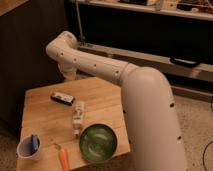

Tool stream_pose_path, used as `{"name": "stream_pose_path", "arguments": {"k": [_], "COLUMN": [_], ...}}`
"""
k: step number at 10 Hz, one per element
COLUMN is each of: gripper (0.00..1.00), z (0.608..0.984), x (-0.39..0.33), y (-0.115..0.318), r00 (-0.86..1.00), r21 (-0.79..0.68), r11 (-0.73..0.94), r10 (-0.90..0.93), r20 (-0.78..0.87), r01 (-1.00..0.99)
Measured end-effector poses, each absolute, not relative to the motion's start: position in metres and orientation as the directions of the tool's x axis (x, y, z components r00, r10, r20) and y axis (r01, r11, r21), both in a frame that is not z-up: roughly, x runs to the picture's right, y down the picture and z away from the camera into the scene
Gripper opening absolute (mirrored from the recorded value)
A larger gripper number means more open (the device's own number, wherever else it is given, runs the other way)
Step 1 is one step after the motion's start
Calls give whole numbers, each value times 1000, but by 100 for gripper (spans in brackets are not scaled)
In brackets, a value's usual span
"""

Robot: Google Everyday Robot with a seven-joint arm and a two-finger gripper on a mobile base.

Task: Push the eraser across the table

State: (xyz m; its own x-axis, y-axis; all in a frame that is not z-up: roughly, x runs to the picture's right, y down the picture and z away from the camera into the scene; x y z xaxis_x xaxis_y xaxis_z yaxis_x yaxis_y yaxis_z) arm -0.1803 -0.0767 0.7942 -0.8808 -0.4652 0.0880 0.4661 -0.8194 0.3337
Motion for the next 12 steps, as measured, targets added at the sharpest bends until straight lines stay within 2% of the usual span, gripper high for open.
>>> {"name": "stream_pose_path", "arguments": {"k": [1, 3, 4, 9, 11, 12], "gripper": [0, 0, 5, 54, 75, 79], "z": [789, 783, 780, 777, 788, 795], "x": [-170, -150, -142, -139, -130, -133], "y": [-73, -67, -64, -66, -87, -89], "r00": [-805, -703, -648, -573, -466, -380], "r21": [295, 264, 253, 277, 325, 340], "r11": [-754, -661, -610, -530, -395, -291], "r10": [-583, -703, -754, -813, -866, -895], "r20": [113, 112, 107, 103, 181, 234], "r01": [587, 703, 751, 801, 860, 894]}}
